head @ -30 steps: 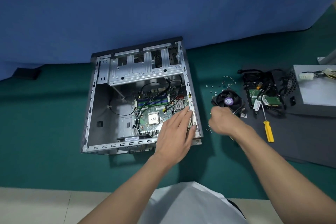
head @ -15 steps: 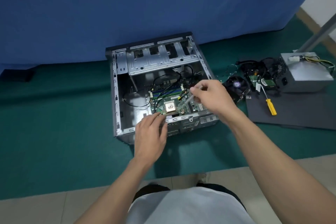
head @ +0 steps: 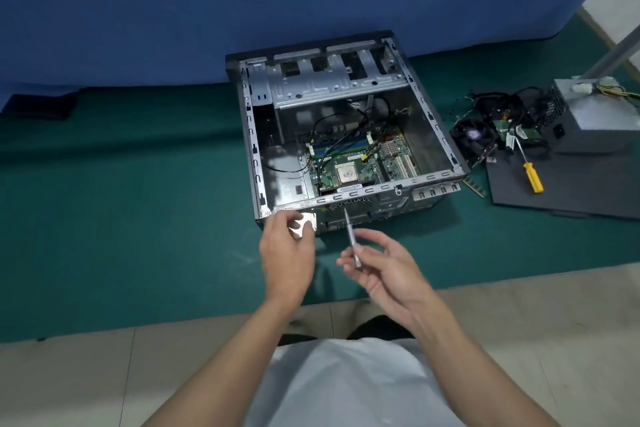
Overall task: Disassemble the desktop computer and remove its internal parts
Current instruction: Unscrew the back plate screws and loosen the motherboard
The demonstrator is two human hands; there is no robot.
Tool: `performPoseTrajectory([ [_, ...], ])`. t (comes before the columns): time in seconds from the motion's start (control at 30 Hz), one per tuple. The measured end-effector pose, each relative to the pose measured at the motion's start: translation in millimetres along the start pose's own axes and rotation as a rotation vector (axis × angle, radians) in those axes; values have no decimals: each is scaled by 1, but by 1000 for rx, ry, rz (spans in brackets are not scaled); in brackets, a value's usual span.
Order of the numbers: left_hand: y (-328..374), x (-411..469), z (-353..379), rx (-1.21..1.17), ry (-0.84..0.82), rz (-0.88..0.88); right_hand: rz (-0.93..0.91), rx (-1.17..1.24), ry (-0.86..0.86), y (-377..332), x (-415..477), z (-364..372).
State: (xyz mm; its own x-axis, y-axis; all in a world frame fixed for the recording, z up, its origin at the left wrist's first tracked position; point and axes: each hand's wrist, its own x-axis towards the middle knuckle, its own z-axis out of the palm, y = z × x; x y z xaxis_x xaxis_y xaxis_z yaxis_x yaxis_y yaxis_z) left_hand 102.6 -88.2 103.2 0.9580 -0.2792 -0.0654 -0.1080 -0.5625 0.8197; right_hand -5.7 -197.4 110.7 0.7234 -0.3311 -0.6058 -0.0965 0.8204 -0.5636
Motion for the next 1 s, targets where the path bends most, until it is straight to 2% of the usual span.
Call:
performPoseTrajectory([
  [0.1,-5,-1,21,-187,-246,-353,49,-59,-58,15,2,-3],
  [0.17,-8,-1,35,-277,-388,-485,94,-92,-43,19,6,-7],
  [0.27,-10,1,55,-421,-472,-619,147,-117,56,21,17,-13],
  [0.4,-12,6,77,-578,-409,-735,207,-177,171,24,32,-23],
  [0.7,-13,15,103,-768,-188,-828,250,-257,171,28,58,-35],
  [1.0,-18,15,108,-794,-177,-844,246,-208,113,30,71,-45],
])
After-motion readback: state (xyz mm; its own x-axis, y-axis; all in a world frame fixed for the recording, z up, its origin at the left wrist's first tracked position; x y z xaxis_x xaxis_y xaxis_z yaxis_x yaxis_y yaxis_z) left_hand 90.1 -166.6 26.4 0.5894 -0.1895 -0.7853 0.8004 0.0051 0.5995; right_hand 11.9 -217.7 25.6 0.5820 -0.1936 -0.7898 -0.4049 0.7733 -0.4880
